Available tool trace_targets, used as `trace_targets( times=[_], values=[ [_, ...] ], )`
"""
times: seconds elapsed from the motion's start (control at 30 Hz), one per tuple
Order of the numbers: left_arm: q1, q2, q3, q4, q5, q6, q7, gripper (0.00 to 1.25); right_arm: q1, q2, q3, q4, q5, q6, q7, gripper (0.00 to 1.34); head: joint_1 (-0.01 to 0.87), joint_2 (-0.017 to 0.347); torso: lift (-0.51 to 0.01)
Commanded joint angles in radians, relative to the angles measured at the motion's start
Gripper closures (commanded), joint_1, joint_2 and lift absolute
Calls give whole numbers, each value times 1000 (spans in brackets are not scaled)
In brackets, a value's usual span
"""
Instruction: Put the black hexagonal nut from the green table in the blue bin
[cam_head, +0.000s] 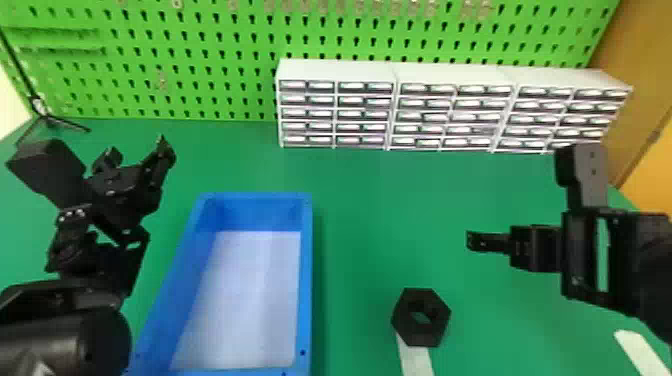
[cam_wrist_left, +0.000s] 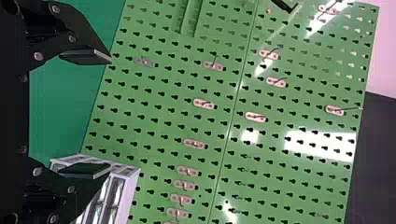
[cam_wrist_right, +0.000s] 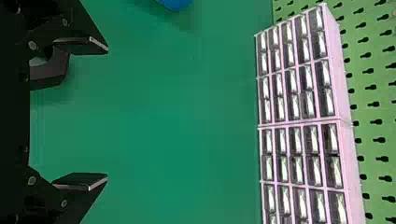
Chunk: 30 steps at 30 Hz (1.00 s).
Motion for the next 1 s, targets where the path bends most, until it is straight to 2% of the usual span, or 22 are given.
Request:
trace_targets(
  times=[0.0, 0.97],
  values=[
    [1, 0, 3, -1, 0, 0, -1, 433, 13, -4, 14, -8, 0, 4, 0, 315, 692, 8, -97],
    [30, 0, 43, -24, -8, 0, 0, 433, 100, -61, 56, -44, -41, 4, 0, 315, 692, 8, -97]
  ],
)
